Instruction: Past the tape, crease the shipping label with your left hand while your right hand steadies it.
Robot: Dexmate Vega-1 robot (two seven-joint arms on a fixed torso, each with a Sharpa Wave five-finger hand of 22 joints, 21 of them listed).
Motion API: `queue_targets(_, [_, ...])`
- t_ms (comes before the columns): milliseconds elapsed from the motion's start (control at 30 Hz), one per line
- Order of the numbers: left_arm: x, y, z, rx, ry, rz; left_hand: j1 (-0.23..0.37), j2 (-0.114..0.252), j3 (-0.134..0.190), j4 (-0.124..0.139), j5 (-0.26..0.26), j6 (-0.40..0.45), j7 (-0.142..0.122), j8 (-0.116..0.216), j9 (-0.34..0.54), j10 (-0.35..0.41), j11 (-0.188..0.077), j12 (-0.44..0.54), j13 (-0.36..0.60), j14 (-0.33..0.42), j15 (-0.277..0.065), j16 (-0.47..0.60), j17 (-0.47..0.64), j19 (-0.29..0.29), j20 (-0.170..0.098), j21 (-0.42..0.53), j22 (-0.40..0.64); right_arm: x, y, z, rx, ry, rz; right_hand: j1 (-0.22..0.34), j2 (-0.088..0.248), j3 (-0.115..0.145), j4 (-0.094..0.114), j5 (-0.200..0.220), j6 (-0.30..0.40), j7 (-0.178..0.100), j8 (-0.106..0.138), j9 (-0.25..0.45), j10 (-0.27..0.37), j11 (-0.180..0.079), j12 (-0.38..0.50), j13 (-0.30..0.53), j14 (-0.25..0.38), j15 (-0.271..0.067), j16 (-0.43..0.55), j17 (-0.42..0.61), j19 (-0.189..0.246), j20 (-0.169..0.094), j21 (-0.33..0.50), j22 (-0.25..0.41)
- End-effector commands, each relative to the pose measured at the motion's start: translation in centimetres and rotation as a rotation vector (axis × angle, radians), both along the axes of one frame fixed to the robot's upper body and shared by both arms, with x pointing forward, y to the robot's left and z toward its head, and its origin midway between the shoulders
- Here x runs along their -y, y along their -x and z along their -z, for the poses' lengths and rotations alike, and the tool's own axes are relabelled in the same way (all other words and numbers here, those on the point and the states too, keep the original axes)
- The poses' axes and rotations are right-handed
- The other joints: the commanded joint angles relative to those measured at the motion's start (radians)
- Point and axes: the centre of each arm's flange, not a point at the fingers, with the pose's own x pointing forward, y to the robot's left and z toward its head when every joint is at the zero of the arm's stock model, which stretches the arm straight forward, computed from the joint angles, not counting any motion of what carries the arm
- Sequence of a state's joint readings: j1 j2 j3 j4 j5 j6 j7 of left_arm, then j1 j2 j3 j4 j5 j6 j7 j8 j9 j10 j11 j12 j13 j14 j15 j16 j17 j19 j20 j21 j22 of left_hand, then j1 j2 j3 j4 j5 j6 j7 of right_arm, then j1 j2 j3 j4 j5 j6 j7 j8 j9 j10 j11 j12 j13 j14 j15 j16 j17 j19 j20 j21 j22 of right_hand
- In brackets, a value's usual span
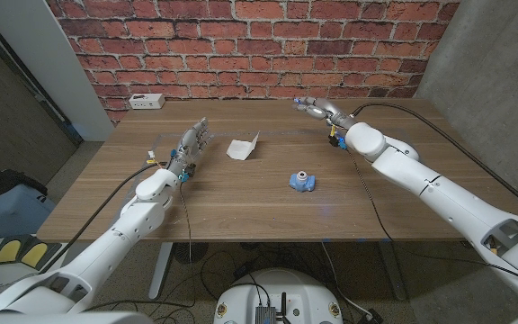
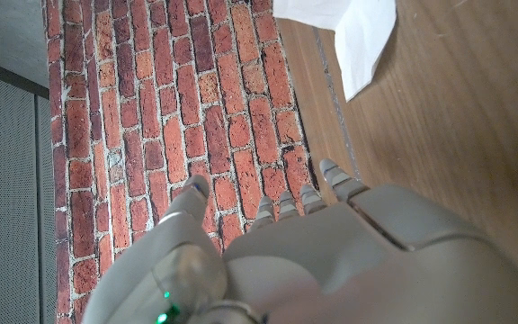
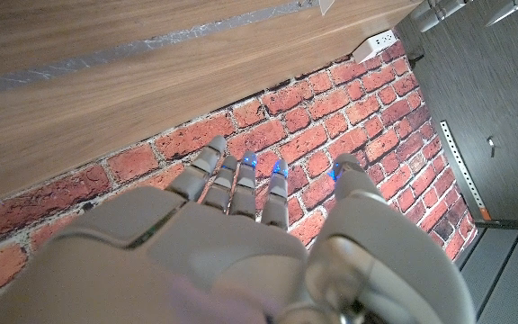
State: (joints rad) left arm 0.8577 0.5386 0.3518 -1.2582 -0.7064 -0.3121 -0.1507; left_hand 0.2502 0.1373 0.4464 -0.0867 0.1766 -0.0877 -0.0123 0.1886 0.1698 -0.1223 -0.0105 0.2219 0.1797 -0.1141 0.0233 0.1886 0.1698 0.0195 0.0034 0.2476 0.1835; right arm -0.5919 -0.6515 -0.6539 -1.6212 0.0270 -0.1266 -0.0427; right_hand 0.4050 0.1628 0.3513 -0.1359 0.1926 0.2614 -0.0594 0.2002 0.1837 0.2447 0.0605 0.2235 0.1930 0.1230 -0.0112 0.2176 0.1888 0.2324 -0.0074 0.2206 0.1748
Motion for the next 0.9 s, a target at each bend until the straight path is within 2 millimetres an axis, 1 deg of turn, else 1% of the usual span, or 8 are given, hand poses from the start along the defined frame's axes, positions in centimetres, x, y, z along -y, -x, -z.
queue_targets(33, [-0.2,0.0,0.1,-0.012,-0.011,0.010,-0.004,-0.003,0.002,0.005,-0.005,0.006,-0.003,0.001,0.002,0.002,0.007,-0.001,0.003,0.002,-0.003,-0.003,0.004,0.002,0.002,-0.001,0.002,-2.0,1.4,-0.8,0.067,0.118,0.072,0.007,0.018,0.008,0.011,0.004,0.019,-0.004,0.010,0.004,0.012,-0.011,-0.001,0.004,0.008,-0.009,-0.003,0.004,0.007,-0.014,-0.004,0.002])
queue_targets(167, [-0.3,0.1,0.1,-0.018,-0.018,0.010,-0.005,-0.004,0.002,0.005,-0.005,0.006,-0.005,0.000,0.002,0.001,0.006,-0.003,0.003,0.000,-0.005,-0.004,0.004,0.000,0.005,-0.003,0.002,-2.9,2.0,-1.1,0.085,0.178,0.115,0.011,0.023,0.013,0.015,0.004,0.036,-0.007,0.014,0.005,0.022,-0.019,0.001,0.005,0.016,-0.015,0.001,0.005,0.011,-0.014,-0.004,0.003])
queue_targets(267, [-0.5,0.1,0.1,-0.020,-0.019,0.010,-0.006,-0.004,0.002,0.005,-0.005,0.005,-0.008,-0.001,0.002,0.002,0.007,-0.004,0.003,0.000,-0.005,-0.005,0.004,-0.002,0.011,-0.004,0.002,-3.5,2.3,-1.3,0.096,0.214,0.134,0.012,0.024,0.017,0.021,0.003,0.047,-0.008,0.015,0.005,0.038,-0.029,0.005,0.005,0.030,-0.024,0.006,0.008,0.015,0.009,-0.003,0.003])
queue_targets(333, [-0.5,0.1,0.1,-0.020,-0.019,0.010,-0.006,-0.004,0.002,0.005,-0.005,0.005,-0.009,-0.002,0.002,0.001,0.007,-0.004,0.003,-0.001,-0.004,-0.005,0.004,-0.002,0.010,-0.005,0.002,-3.9,2.4,-1.4,0.100,0.238,0.139,0.011,0.025,0.019,0.025,0.003,0.053,-0.011,0.015,0.005,0.043,-0.035,0.005,0.005,0.042,-0.027,0.012,0.009,0.019,0.013,-0.003,0.004])
queue_targets(533, [-0.6,0.2,0.1,-0.018,-0.020,0.011,-0.007,-0.004,0.002,0.005,-0.004,0.003,-0.011,-0.003,0.002,0.001,0.008,-0.005,0.003,-0.001,-0.003,-0.006,0.004,-0.002,0.012,-0.006,0.002,-4.6,2.8,-1.7,0.117,0.281,0.156,0.014,0.027,0.024,0.030,0.003,0.071,-0.010,0.018,0.005,0.054,-0.041,0.007,0.006,0.062,-0.031,0.020,0.012,0.030,0.012,0.000,0.004])
queue_targets(600, [-0.6,0.2,0.1,-0.019,-0.021,0.011,-0.007,-0.004,0.002,0.005,-0.004,0.003,-0.011,-0.003,0.002,0.002,0.009,-0.006,0.003,-0.002,-0.003,-0.006,0.004,-0.002,0.012,-0.006,0.002,-4.9,3.0,-1.7,0.123,0.299,0.166,0.016,0.026,0.026,0.031,0.003,0.074,-0.010,0.018,0.005,0.059,-0.035,0.008,0.006,0.064,-0.031,0.020,0.012,0.031,0.012,0.000,0.005])
queue_targets(667, [-0.6,0.2,0.2,-0.019,-0.020,0.012,-0.007,-0.004,0.002,0.005,-0.004,0.003,-0.011,-0.004,0.002,0.002,0.009,-0.006,0.003,-0.001,-0.003,-0.006,0.004,-0.002,0.012,-0.006,0.002,-5.1,3.2,-1.7,0.132,0.316,0.175,0.017,0.027,0.027,0.032,0.003,0.078,-0.010,0.019,0.005,0.060,-0.043,0.007,0.006,0.065,-0.032,0.021,0.013,0.031,0.011,0.000,0.005])
queue_targets(900, [-0.6,0.4,0.3,-0.021,-0.021,0.011,-0.007,-0.004,0.003,0.005,-0.004,0.003,-0.013,-0.004,0.003,0.002,0.009,-0.007,0.003,-0.001,-0.003,-0.006,0.004,-0.001,0.012,-0.007,0.002,-6.0,3.5,-1.8,0.153,0.373,0.192,0.020,0.027,0.031,0.034,0.003,0.087,-0.013,0.019,0.005,0.064,-0.048,0.007,0.007,0.069,-0.038,0.023,0.014,0.034,0.010,0.000,0.005])
